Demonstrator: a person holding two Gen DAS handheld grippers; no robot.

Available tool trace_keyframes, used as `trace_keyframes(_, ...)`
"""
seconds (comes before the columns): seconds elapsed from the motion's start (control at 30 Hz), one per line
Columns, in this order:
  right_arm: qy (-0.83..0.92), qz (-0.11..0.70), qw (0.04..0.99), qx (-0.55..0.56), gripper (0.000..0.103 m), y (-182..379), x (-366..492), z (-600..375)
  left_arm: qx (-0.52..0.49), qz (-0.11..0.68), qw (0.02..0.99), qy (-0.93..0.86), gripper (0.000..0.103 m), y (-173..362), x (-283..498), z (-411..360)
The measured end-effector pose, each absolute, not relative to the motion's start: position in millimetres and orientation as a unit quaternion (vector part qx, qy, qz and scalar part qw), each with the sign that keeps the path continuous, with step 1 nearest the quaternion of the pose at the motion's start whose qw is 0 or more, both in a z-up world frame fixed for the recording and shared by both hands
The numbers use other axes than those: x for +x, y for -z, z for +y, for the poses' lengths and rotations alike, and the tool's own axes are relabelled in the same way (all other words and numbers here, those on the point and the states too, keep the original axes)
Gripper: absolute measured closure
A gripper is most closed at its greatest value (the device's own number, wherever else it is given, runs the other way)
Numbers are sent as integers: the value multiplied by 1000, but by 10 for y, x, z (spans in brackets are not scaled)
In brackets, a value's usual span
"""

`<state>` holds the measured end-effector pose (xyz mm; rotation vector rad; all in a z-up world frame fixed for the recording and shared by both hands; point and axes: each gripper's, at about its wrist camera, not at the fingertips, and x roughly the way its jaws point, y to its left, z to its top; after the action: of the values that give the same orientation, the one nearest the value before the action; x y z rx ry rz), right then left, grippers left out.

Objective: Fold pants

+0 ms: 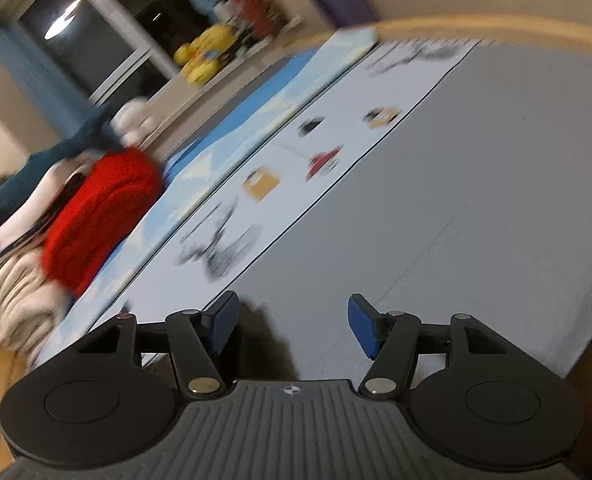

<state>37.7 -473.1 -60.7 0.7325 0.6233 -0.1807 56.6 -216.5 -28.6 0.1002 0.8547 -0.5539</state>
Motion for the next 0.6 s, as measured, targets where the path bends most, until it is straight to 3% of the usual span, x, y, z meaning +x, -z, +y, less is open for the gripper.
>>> trace_keyframes(0.23,11,393,859,327,31,835,575,-4192,40,419,895,146,49,263,628,-1045)
trace_keyframes(0.37,27,453,843,289,29,1038,710,-3872,28,432,892,131,49,572,604,-777)
trace_keyframes(0.5,57,461,838,287,25,1131,686,-3822,71,402,905,124,47,933,409,-603)
trace_keyframes(0.53,59,459,840,283,29,1125,676,-3806,57,407,903,122,50,1027,432,-572)
trace_keyframes(0.6,42,451,854,257,58,1071,665,-3713,36,404,905,126,52,1082,460,-570)
